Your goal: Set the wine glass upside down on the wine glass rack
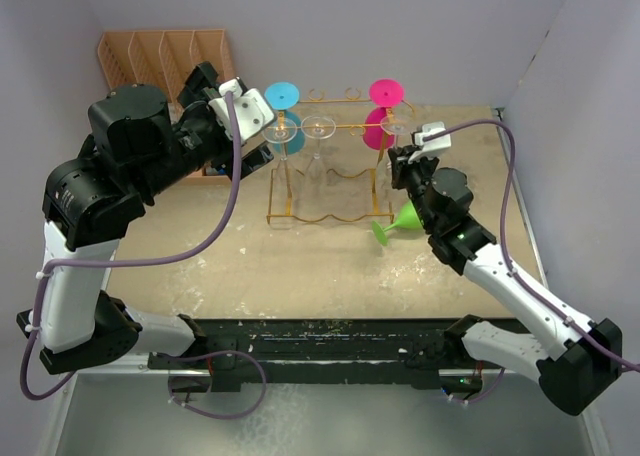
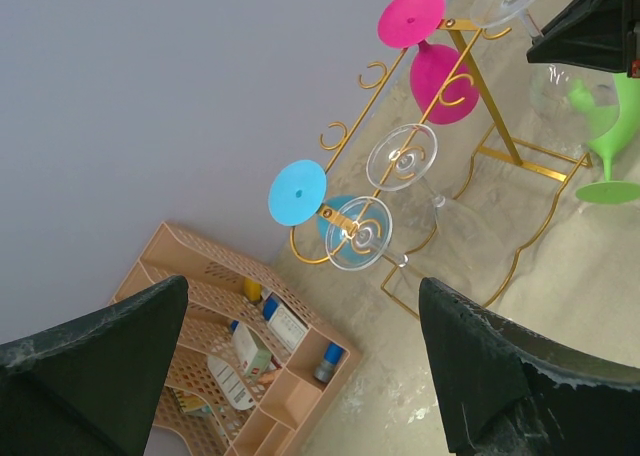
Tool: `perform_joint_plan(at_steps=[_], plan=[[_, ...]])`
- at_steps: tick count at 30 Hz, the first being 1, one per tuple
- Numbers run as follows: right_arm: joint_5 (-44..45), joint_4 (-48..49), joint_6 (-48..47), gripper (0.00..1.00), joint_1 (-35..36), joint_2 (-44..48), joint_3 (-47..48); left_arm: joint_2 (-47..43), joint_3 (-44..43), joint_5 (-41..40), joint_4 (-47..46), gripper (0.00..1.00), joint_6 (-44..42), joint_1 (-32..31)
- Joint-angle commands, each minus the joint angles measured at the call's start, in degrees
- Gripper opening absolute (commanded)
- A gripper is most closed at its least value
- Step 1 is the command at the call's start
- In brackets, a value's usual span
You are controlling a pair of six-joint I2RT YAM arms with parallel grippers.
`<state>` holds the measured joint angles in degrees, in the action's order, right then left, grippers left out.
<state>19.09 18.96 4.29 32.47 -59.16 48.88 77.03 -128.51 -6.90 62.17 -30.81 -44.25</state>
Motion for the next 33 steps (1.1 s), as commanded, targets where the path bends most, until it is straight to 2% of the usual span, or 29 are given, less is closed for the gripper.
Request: perform_joint_plan(at_steps=[1,29,32,33], plan=[[2.02,2.76,-0.90,0.00,-0.17,-0.62,3.09,-0.03,-0.15,-1.32,-2.31,0.99,1.10,0.39],[1.27,5.50,-0.26,0.00,-0.17,-4.90,3.76,0.54,0.69,-1.46,-2.71,0.99,0.75,0.65],[0.43,5.76,0.66,0.10,-0.13,-3.89,1.39,0.62,0.89,-1.33,-2.68,0.99,0.92,0.62],[0.23,6.00,0.97,0.16,-0.19,-3.42,0.47,0.60,0.89,-1.30,-2.67,0.99,0.94,0.59]])
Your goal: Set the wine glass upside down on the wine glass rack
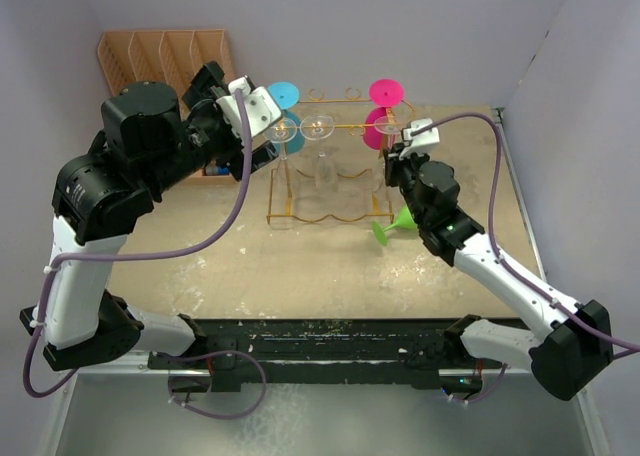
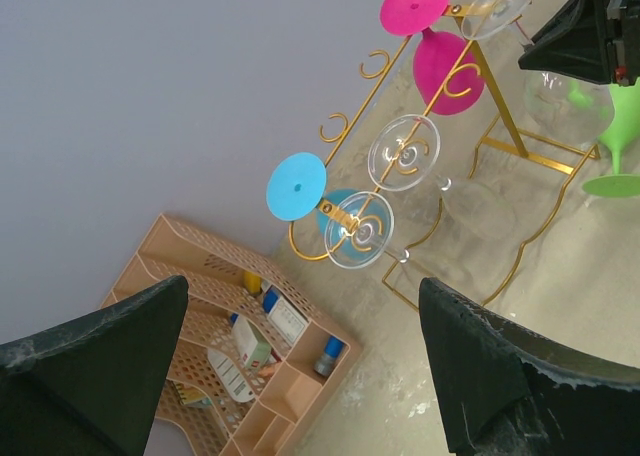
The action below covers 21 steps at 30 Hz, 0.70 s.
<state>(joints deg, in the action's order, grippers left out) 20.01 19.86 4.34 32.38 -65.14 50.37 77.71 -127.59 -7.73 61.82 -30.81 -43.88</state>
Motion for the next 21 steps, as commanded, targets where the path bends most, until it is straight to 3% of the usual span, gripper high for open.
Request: perform_joint_plan(at_steps=[1,6,17,21], plan=[[-0.72,5.18,1.15,0.23,-0.07,3.26,-1.73,-0.05,0.04,-0.38,-2.32,0.99,0.93,0.28],[-0.90,3.15,0.75,0.54,-0.10,6.73,-3.64,0.07,-0.02,-0.15,-2.36,0.99,0.94,0.28],[-7.38,-10.74,2.18,0.98,-0.31,17.10,-6.46,-0.83,0.57,0.53,-1.96,0.99,2.06,0.12],[-11.33,-16.23,6.74,1.00,-3.81,20.71,-7.60,-1.50,0.67,0.43,-1.73,0.99,2.53,-0.69]])
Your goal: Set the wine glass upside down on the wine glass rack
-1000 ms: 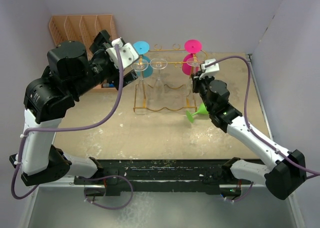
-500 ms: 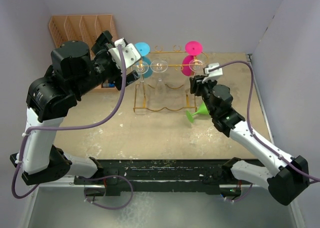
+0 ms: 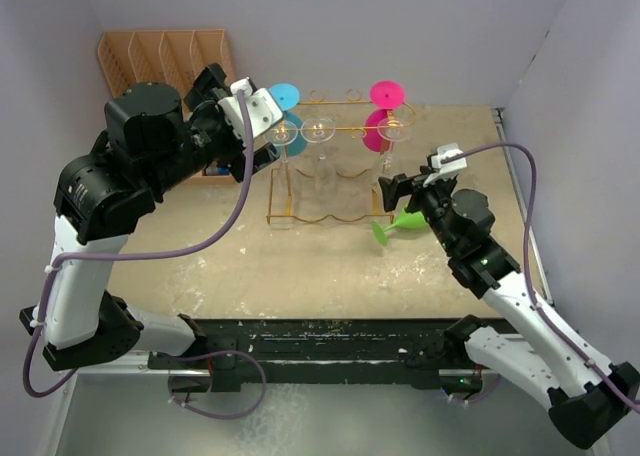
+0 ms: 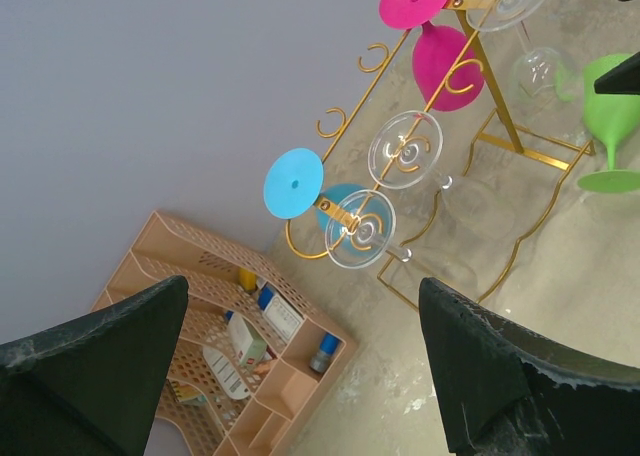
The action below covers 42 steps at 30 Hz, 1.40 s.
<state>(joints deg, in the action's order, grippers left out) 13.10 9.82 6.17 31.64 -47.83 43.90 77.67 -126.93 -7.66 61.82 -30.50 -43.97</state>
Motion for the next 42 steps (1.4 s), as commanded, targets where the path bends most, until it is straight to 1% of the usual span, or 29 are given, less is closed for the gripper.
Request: perform_joint_plan(at_steps=[1,5,9,12,16,18,20,25,28,30,33,36,42], plan=[[-4.69,-5.95,6.19,1.00,-4.21,6.39,-2.94,-1.64,0.14,0.26,-1.75,0.99,2.36,-0.76],[-6.13,-7.44,10.93,1.00,-9.92,13.54,-6.47,-3.07,2.00,-2.16,-3.29,0.99,2.48,-2.12],[-9.05,-7.36,16.76,1.00,-14.79,14.96,-8.23,-3.64,3.04,-3.34,-4.26,0.99,2.43,-3.08],[-13.37,-4.15,20.25,1.00,-20.25,13.18,-9.65,-3.86,3.99,-2.29,-4.47,0.99,3.30,-3.59],[-22.56,1.39,24.68,0.95,-31.85,9.75,-11.95,-4.83,6.06,-0.40,-5.00,0.99,5.31,-3.73],[-25.07,1.94,25.82,0.93,-36.36,7.43,-12.32,-5.22,6.15,-0.24,-5.30,0.99,6.55,-3.76],[-26.50,2.01,26.22,0.91,-38.99,3.99,-12.27,-5.30,5.99,0.26,-5.31,0.99,7.43,-3.75],[-26.29,3.28,26.48,0.89,-39.66,-3.74,-11.97,-5.05,5.72,1.83,-5.00,0.99,8.62,-3.55],[-29.25,5.16,26.69,0.89,-40.07,-9.54,-11.96,-4.66,5.17,2.19,-4.61,0.99,8.96,-2.79],[-29.23,7.26,26.99,0.89,-40.11,-12.95,-12.86,-4.47,5.20,2.34,-4.33,0.99,8.97,-2.31],[-26.87,11.51,26.97,0.89,-40.16,-15.40,-14.56,-4.41,5.88,2.66,-3.97,0.99,9.13,-1.73],[-26.51,14.86,27.13,0.89,-40.25,-18.47,-14.72,-4.45,7.07,3.10,-3.75,0.99,9.28,-1.36],[-30.85,20.78,27.55,0.89,-40.57,-25.66,-14.06,-3.79,8.21,3.60,-4.08,0.99,9.70,0.12]])
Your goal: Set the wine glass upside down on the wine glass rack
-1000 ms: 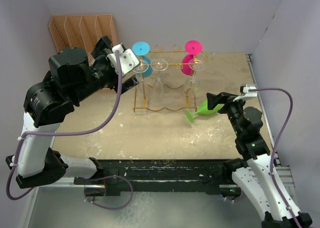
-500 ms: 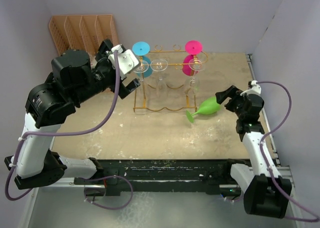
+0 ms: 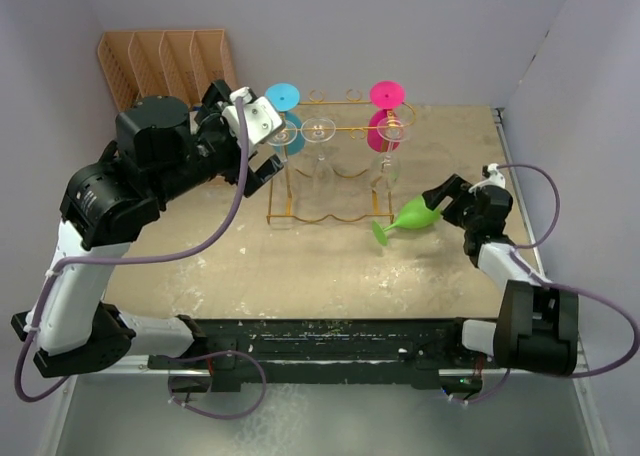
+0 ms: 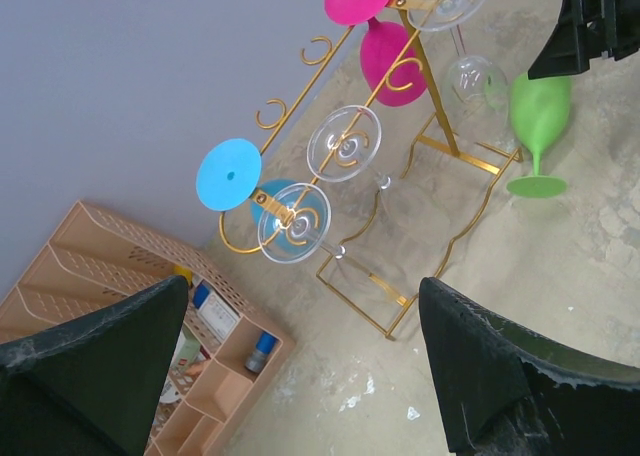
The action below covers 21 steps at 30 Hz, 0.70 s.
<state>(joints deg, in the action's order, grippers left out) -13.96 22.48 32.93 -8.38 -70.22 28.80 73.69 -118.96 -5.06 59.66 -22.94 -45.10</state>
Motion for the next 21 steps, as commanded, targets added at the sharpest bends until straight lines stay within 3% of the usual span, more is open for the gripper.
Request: perform_joint_plan(at_steps=[1,8,11,17,21], plan=[[-5.42,9.72,1.11,0.87,-0.83,-4.56,0.88,0.45,0.32,1.44,-1.94,0.99,2.33,1.85],[-12.93,18.57,4.59,0.69,-3.37,-11.52,-0.70,1.48,0.31,4.52,-1.74,0.99,3.51,4.51],[-14.71,20.95,5.42,0.56,-3.54,-12.34,-1.23,1.63,0.52,5.18,-1.74,0.99,3.67,5.19],[-17.95,22.06,6.34,0.22,-3.66,-15.03,-0.64,1.73,1.07,6.16,-1.80,0.99,4.07,6.05],[-20.03,22.72,6.34,0.10,-3.83,-16.89,-1.04,1.62,1.24,7.34,-1.66,0.99,4.48,6.99]])
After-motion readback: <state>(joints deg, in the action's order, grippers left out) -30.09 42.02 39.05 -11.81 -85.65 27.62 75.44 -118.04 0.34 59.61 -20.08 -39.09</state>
